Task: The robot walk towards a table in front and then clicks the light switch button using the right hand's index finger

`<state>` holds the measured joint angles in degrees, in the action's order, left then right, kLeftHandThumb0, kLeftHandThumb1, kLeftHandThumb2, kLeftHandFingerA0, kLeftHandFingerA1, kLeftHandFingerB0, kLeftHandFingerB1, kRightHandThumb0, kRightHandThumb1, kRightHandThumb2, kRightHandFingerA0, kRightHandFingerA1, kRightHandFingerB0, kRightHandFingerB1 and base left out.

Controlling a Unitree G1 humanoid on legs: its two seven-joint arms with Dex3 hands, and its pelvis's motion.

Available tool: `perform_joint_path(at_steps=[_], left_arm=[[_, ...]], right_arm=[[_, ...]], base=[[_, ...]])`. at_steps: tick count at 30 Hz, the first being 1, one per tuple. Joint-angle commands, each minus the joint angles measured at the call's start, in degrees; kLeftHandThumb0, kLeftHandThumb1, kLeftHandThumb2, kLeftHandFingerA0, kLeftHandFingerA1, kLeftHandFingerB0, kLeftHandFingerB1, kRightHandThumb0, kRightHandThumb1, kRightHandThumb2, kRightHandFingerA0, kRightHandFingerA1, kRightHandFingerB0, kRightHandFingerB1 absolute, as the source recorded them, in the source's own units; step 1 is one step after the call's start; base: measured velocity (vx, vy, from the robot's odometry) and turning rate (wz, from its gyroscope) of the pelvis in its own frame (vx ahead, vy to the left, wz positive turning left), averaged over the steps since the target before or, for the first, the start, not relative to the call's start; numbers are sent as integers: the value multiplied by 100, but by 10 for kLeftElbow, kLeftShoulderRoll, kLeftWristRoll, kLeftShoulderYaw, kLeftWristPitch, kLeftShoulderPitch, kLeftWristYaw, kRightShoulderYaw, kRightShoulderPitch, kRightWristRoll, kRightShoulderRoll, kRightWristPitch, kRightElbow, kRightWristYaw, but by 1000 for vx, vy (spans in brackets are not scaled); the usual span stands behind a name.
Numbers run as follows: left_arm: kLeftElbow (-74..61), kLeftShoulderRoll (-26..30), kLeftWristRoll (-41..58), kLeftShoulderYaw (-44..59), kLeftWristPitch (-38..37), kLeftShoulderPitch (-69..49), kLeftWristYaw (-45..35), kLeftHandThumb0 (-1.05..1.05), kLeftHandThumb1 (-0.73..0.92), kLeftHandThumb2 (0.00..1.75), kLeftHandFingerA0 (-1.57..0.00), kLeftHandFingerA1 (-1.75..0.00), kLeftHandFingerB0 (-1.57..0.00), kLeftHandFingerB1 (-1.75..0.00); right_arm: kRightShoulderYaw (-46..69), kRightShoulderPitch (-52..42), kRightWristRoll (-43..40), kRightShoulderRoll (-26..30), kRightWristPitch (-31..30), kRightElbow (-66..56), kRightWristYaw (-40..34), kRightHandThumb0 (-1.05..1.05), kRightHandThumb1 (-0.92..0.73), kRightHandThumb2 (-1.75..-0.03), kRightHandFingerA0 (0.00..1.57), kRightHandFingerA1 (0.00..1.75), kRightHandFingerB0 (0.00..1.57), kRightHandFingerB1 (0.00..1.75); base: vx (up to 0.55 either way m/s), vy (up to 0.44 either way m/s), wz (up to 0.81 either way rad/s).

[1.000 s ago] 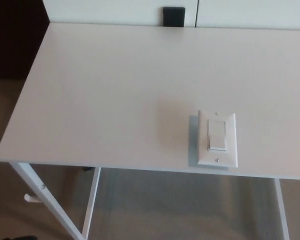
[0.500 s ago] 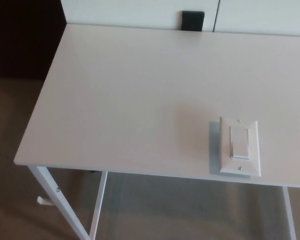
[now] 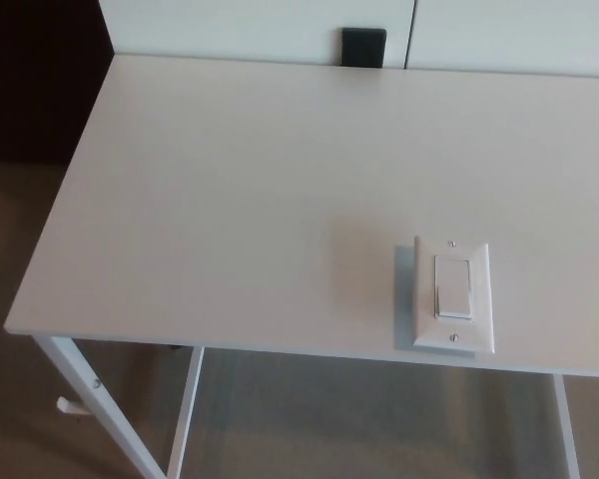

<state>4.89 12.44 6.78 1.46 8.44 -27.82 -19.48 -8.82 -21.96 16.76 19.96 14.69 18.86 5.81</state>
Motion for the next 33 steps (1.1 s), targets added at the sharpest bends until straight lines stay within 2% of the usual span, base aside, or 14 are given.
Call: perform_joint_path(at_steps=[1,8,12,16,18,22,23,24,25,30,33], left_arm=[[-5,-1,-26,-20,-19,-14,13,-21,50,55,-55,-44,-52,-38],[2,3,-32,-30,-40,-26,12,-22,49,55,-55,-44,-51,-38],[5,14,-33,-21,-44,-26,12,-23,50,55,-55,-43,-51,-38],[9,16,-32,-18,-52,-24,10,-23,50,55,-55,-43,-51,-38],[10,20,-42,-22,-57,-24,14,-24,50,55,-56,-43,-52,-38],[1,24,-44,-21,-51,-27,16,-25,51,55,-56,-43,-51,-37],[-1,22,-41,-19,-48,-26,17,-25,50,55,-56,-43,-52,-38],[-3,22,-40,-19,-47,-27,16,-24,51,55,-55,-43,-51,-38],[-4,22,-40,-18,-47,-27,16,-24,51,55,-55,-43,-51,-37],[-3,23,-38,-16,-46,-25,17,-24,50,55,-55,-43,-51,-38],[-8,25,-39,-14,-42,-25,18,-24,50,55,-55,-42,-51,-37]], right_arm=[[-2,-2,2,4,-9,-4,4,-28,-71,-60,51,52,41,44],[1,-30,-8,-8,16,-41,-7,-30,-71,-61,52,50,43,44],[-6,-105,-39,-17,47,-202,16,-35,-71,-60,50,56,44,47],[-10,-159,-59,-6,49,-334,36,-35,-70,-60,50,56,44,46],[-6,-203,-78,5,29,-437,51,-40,-70,-60,51,54,44,43],[-3,-238,-121,17,66,-540,60,-37,-69,-59,53,58,44,46],[1,-244,-138,21,73,-566,62,-53,-74,-62,50,57,44,40],[14,-258,-149,27,77,-609,63,-39,-70,-59,52,56,45,44],[23,-269,-164,31,72,-640,65,-38,-70,-59,52,58,45,45],[61,-287,-245,32,62,-720,60,-38,-70,-60,54,61,46,45],[108,-242,-206,0,92,-726,27,-39,-70,-60,56,61,48,46]], base=[[0,0,0],[0,0,0],[0,0,0],[0,0,0],[0,0,0],[0,0,0],[0,0,0],[0,0,0],[0,0,0],[0,0,0],[0,0,0]])
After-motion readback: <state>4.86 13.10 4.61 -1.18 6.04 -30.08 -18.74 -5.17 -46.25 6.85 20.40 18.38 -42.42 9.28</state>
